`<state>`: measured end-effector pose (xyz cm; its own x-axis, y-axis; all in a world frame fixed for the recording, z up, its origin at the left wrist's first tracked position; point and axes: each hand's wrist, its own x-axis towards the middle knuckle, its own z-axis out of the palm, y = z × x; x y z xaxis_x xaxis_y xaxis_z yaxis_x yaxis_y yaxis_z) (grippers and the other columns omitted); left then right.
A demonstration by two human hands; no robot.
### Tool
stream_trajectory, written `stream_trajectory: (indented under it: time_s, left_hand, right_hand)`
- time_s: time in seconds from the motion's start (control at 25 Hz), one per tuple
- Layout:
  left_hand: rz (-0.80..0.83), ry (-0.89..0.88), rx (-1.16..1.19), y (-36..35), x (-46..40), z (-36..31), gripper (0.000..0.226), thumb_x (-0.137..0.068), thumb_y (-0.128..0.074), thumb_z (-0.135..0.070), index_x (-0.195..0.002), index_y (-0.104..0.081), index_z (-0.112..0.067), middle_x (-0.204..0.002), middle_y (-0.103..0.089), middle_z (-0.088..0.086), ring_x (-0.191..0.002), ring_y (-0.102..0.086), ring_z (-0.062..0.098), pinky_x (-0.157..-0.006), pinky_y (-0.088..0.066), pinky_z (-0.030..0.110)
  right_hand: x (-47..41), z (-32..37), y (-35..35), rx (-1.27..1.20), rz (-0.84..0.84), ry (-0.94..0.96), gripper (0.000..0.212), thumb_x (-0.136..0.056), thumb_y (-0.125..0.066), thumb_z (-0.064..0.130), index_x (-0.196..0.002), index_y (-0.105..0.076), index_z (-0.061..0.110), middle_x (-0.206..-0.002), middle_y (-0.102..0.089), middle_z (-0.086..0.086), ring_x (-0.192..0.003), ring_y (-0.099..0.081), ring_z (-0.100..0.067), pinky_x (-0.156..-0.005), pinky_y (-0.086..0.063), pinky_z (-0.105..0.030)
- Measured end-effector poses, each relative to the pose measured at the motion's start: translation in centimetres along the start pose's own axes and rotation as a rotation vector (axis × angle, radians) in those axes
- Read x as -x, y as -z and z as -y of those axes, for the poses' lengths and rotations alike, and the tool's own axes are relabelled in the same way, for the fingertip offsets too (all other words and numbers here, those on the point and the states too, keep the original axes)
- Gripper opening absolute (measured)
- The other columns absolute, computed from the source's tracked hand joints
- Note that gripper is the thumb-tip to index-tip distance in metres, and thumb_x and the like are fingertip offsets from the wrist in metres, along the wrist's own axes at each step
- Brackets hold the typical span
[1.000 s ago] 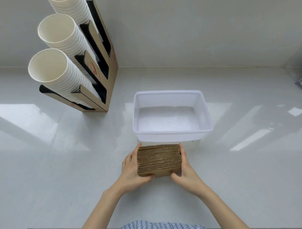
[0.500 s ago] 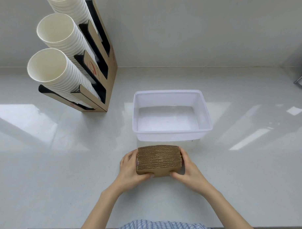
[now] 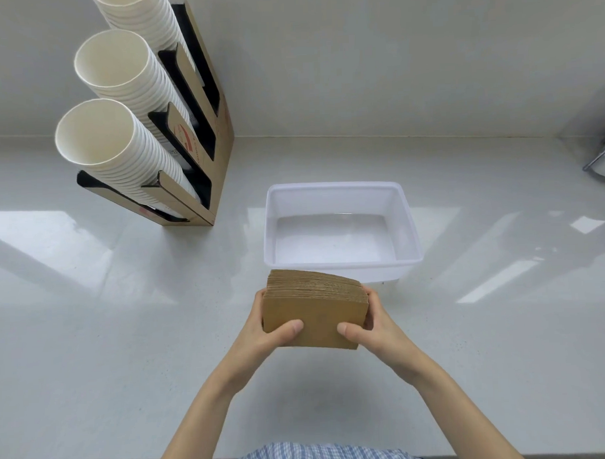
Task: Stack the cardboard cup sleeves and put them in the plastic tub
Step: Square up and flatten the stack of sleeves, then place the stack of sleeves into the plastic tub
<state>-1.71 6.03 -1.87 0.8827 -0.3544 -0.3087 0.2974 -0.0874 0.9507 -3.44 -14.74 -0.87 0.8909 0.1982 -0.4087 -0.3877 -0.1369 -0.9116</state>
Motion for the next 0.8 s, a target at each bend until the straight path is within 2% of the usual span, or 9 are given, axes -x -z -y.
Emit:
stream_trajectory:
  time_s: [0.08,0.2,0.32,0.4,0.52,0.6,0.68,0.76,0.8]
  left_hand:
    - [-0.049,-0.012,0.060,-0.1,-0.2,-0.5,0.067,-0.060,-0.070,-0.044,-0.120,-0.043,-0.029,-0.117,-0.063,-0.006,-0.109,-0.060,0.010,-0.089,-0.050,0.031]
    - [-0.078,-0.027,0.082,0.0,-0.5,-1.2,0.070,-0.059,-0.070,-0.045,-0.121,-0.045,-0.025,-0.121,-0.061,0.002,-0.111,-0.060,0.016,-0.097,-0.046,0.039]
    - [-0.107,-0.036,0.105,0.1,-1.0,-1.6,0.069,-0.058,-0.070,-0.046,-0.119,-0.046,-0.026,-0.121,-0.061,0.003,-0.111,-0.060,0.016,-0.097,-0.047,0.039]
    - [-0.112,-0.043,0.133,0.1,-1.3,-2.0,0.069,-0.058,-0.069,-0.045,-0.120,-0.045,-0.026,-0.120,-0.061,0.002,-0.109,-0.060,0.014,-0.093,-0.048,0.035]
    - [-0.111,-0.059,0.138,0.9,-1.7,-2.7,0.068,-0.058,-0.069,-0.045,-0.120,-0.046,-0.027,-0.119,-0.062,-0.001,-0.109,-0.060,0.012,-0.092,-0.048,0.032]
    - [-0.098,-0.073,0.104,1.3,-2.0,-3.3,0.069,-0.058,-0.069,-0.045,-0.120,-0.045,-0.026,-0.119,-0.061,-0.001,-0.110,-0.060,0.013,-0.094,-0.047,0.034]
    - [-0.079,-0.081,0.041,1.6,-2.3,-3.9,0.073,-0.056,-0.068,-0.047,-0.121,-0.042,-0.025,-0.118,-0.061,-0.001,-0.108,-0.060,0.010,-0.091,-0.049,0.031]
    - [-0.051,-0.091,-0.006,1.7,-2.7,-4.7,0.073,-0.055,-0.068,-0.048,-0.119,-0.042,-0.026,-0.114,-0.062,-0.004,-0.102,-0.061,0.004,-0.081,-0.052,0.021]
    - [-0.035,-0.098,-0.013,1.7,-3.0,-5.1,0.073,-0.055,-0.068,-0.047,-0.119,-0.042,-0.026,-0.112,-0.062,-0.005,-0.099,-0.062,0.002,-0.076,-0.052,0.017]
  right_hand:
    - [0.0,0.9,0.0,-0.028,-0.005,-0.006,0.068,-0.066,-0.062,0.031,-0.125,-0.028,0.032,-0.118,-0.053,0.010,-0.096,-0.057,0.007,-0.069,-0.050,-0.011]
    - [-0.3,2.4,0.4,0.022,0.002,-0.020,0.071,-0.069,-0.064,0.035,-0.129,-0.024,0.035,-0.118,-0.052,0.011,-0.104,-0.053,0.004,-0.073,-0.049,-0.016]
    - [-1.0,3.6,1.1,0.095,0.033,-0.043,0.077,-0.083,-0.063,0.029,-0.138,-0.010,0.035,-0.115,-0.049,0.015,-0.105,-0.049,0.006,-0.077,-0.044,-0.017]
    - [-1.5,4.5,1.7,0.170,0.050,-0.044,0.079,-0.083,-0.060,0.035,-0.140,-0.006,0.036,-0.114,-0.047,0.017,-0.107,-0.048,0.004,-0.080,-0.040,-0.017]
    - [-2.3,6.9,2.5,0.244,-0.043,0.034,0.077,-0.078,-0.057,0.049,-0.140,-0.014,0.034,-0.125,-0.042,0.009,-0.118,-0.043,-0.005,-0.088,-0.032,-0.019]
    - [-2.9,8.9,2.8,0.317,-0.076,0.110,0.088,-0.065,-0.055,0.062,-0.140,-0.018,0.034,-0.133,-0.038,0.007,-0.122,-0.038,-0.003,-0.093,-0.030,-0.021]
    - [-3.7,10.7,2.6,0.490,0.037,0.125,0.098,-0.058,-0.056,0.068,-0.141,-0.015,0.036,-0.137,-0.035,0.008,-0.127,-0.033,-0.002,-0.096,-0.027,-0.022]
    - [-4.6,12.0,2.3,0.670,0.219,0.072,0.095,-0.065,-0.064,0.061,-0.141,-0.012,0.037,-0.138,-0.036,0.008,-0.129,-0.035,-0.005,-0.095,-0.031,-0.020]
    - [-5.1,12.4,2.2,0.715,0.290,0.049,0.092,-0.070,-0.066,0.054,-0.142,-0.012,0.036,-0.134,-0.039,0.008,-0.125,-0.041,-0.008,-0.091,-0.037,-0.019]
